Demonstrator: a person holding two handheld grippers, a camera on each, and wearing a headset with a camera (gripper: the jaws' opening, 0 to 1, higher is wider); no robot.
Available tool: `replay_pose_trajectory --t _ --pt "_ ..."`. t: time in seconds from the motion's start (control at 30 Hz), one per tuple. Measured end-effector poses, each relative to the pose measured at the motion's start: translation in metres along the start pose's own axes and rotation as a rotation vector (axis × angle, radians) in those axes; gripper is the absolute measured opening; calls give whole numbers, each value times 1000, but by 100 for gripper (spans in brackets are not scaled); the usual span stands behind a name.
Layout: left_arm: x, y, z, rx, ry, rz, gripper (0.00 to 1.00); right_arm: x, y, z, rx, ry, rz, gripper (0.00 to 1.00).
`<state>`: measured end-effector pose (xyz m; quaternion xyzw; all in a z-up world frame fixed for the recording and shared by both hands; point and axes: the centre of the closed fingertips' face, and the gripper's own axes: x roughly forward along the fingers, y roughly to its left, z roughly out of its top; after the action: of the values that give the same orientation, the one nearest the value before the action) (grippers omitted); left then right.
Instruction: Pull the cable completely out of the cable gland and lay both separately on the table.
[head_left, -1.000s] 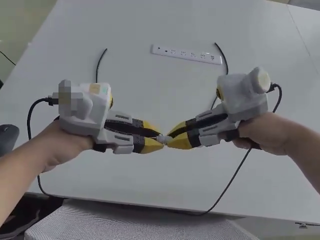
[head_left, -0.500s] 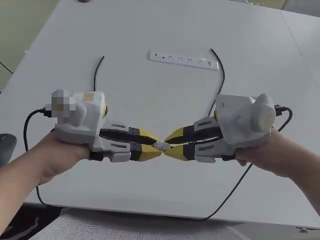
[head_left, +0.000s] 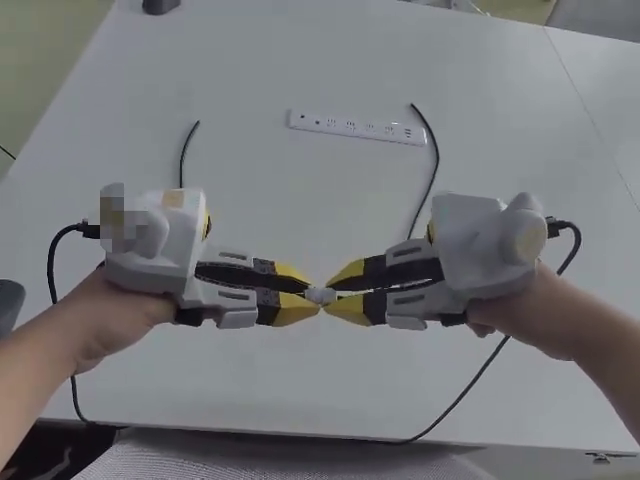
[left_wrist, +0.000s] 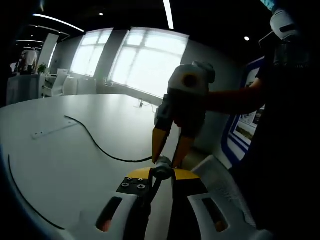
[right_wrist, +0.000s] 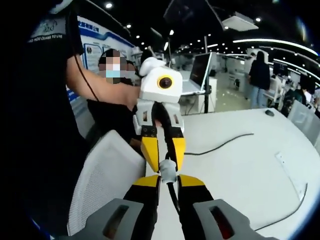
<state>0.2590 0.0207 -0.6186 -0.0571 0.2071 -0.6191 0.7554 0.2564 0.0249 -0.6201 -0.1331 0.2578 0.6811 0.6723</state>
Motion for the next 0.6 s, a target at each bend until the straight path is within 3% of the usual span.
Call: replay_pose_trajectory --t 0.1,0.2,0.3,0.4,0.47,0.57,0.6 --pt "0 -1 -1 8 5 -2 15 -3 -5 1 69 -27 14 15" --pt "0 -1 -2 22 7 -2 15 -9 -6 2 266 -63 82 19" --pt "0 -3 0 53 6 -1 15 -12 -8 2 397 -88 153 20" --pt "0 -3 0 79 8 -3 15 -10 -5 -1 514 -77 234 22" --pt "1 -4 0 95 15 -2 15 -8 -10 -1 511 -88 235 18" --pt "2 -4 0 113 21 -3 15 -7 1 7 614 -111 341 16" --pt "2 -4 0 119 21 -4 15 -6 1 6 618 -103 343 16"
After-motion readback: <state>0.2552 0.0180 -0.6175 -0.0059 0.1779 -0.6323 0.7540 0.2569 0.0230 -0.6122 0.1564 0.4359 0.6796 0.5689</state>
